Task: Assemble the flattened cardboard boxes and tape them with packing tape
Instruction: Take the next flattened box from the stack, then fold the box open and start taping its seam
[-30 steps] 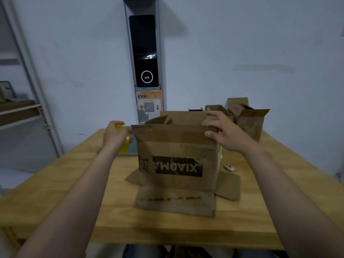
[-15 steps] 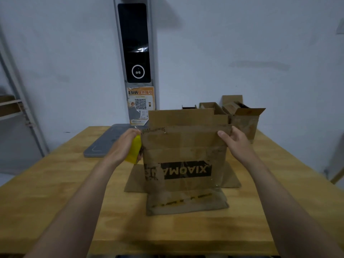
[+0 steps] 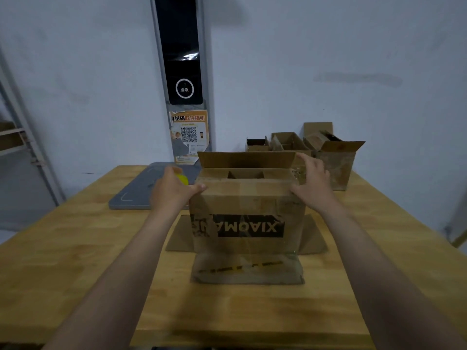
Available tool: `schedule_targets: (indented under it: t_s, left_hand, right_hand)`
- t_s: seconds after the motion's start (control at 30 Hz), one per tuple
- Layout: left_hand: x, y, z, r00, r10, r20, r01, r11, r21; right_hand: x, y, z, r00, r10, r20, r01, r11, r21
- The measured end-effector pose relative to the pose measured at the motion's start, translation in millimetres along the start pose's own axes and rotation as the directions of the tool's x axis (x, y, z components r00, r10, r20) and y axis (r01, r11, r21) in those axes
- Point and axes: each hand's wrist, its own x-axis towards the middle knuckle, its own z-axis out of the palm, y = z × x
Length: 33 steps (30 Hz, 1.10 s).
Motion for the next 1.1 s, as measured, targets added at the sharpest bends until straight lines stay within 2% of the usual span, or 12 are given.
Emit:
schedule_targets:
  t_s: [0.13, 0.23, 0.3, 0.4, 0.47, 0.53, 0.6, 0.67, 0.73, 0.83, 0.97, 1.1]
  left_hand:
    - [5.1, 18.2, -3.9, 0.990, 0.131, -0.043, -0.119, 0.969, 0.218]
    - [7.1, 29.4, -6.6, 0.985, 0.170, -0.006, -0.159, 0.933, 0.323]
    - [10.0, 36.2, -8.4, 0.980, 0.199, -0.021, -0.184, 0.934, 0.306]
    - [15.6, 54.2, -10.9, 0.969, 0.234, -0.085, -0.224, 0.969, 0.108]
    - [19.2, 72.6, -9.4, 0.977, 0.211, -0.041, -0.215, 0.959, -0.182]
    - [22.5, 92.7, -4.3, 0.974, 0.185, 0.131, -0.090, 0.845, -0.527]
    - [24.4, 107.2, 6.7, 0.926, 0.193, 0.323, 0.097, 0.708, -0.700]
    - [27.4, 113.6, 23.6, 0.861, 0.177, 0.476, 0.266, 0.641, -0.720]
    - [31.6, 109.9, 41.5, 0.822, 0.177, 0.542, 0.322, 0.641, -0.697]
    - [39.0, 100.1, 56.0, 0.858, 0.144, 0.493, 0.327, 0.586, -0.741]
    - [47.6, 88.7, 60.0, 0.867, 0.129, 0.482, 0.343, 0.546, -0.764]
    - [47.1, 83.5, 65.4, 0.896, 0.113, 0.430, 0.320, 0.506, -0.801]
  right_hand:
    - [24.9, -28.1, -0.5, 0.982, -0.073, 0.174, 0.124, 0.946, -0.300]
    - [40.2, -42.3, 3.0, 0.958, -0.103, 0.268, 0.211, 0.887, -0.411]
    - [45.6, -47.5, 5.5, 0.940, -0.118, 0.322, 0.260, 0.856, -0.447]
    - [43.3, -48.2, 13.3, 0.915, -0.134, 0.381, 0.276, 0.895, -0.349]
    - [39.6, -45.2, 17.3, 0.928, -0.154, 0.340, 0.249, 0.934, -0.255]
    - [39.2, -41.3, 19.8, 0.938, -0.185, 0.291, 0.259, 0.936, -0.239]
    - [41.3, -37.5, 22.6, 0.941, -0.199, 0.274, 0.271, 0.927, -0.257]
    - [42.7, -33.2, 26.6, 0.943, -0.184, 0.277, 0.268, 0.914, -0.304]
    - [40.9, -29.5, 31.5, 0.947, -0.172, 0.273, 0.264, 0.900, -0.347]
    - [36.5, -24.6, 38.1, 0.952, -0.206, 0.226, 0.270, 0.912, -0.309]
    - [44.4, -40.8, 39.8, 0.899, -0.246, 0.362, 0.306, 0.945, -0.117]
    - [57.4, -55.3, 35.5, 0.854, -0.369, 0.368, 0.403, 0.915, -0.017]
